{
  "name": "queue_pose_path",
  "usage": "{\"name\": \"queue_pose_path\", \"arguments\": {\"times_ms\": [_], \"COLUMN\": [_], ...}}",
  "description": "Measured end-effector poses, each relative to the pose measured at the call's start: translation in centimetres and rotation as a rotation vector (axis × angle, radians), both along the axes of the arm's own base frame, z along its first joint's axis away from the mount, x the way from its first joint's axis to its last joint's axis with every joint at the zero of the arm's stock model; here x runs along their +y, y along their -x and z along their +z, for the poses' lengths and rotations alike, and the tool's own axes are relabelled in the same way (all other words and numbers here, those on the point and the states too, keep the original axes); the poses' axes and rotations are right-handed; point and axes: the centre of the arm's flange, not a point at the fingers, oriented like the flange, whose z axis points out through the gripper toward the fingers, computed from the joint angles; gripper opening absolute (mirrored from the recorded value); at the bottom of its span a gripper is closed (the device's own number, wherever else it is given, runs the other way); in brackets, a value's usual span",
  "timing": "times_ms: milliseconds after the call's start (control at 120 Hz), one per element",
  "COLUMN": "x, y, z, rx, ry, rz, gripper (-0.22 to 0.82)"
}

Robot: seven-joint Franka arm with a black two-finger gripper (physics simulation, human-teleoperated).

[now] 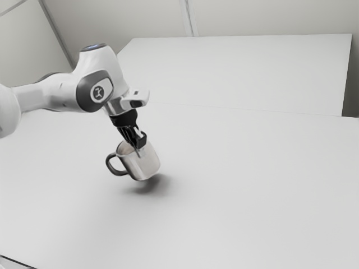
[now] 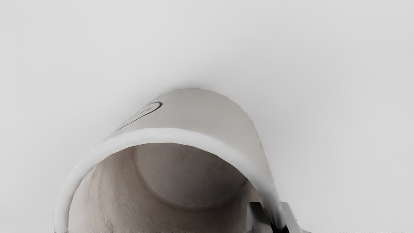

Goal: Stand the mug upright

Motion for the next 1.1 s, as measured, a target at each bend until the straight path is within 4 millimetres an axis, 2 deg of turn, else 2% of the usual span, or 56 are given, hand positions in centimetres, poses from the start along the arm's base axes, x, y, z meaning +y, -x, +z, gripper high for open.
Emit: {"name": "queue_pose_path", "arguments": {"times_ms": [117,242,458,558,633,842,1100], "x": [-1.1,-3.4,-5.4,-6.1,-5.8,-2.4,-3.5], "y": [0.1,0.2,-0.1,-0.9,-1.6,-2.7,-3.0], "z": [-0.4,-1.8,-3.9,-4.7,-5.3,-6.1,-6.6], "rx": [-0.008,0.002,0.015,0.01,0.008,0.012,-0.003], "ry": [-0.117,-0.206,-0.262,-0.274,-0.279,-0.274,-0.224], "rz": [-0.033,-0.061,-0.036,-0.015,0.013,0.134,0.196], "gripper": [-0.18,-0.18,-0.18,-0.18,-0.18,-0.18,-0.18]}}
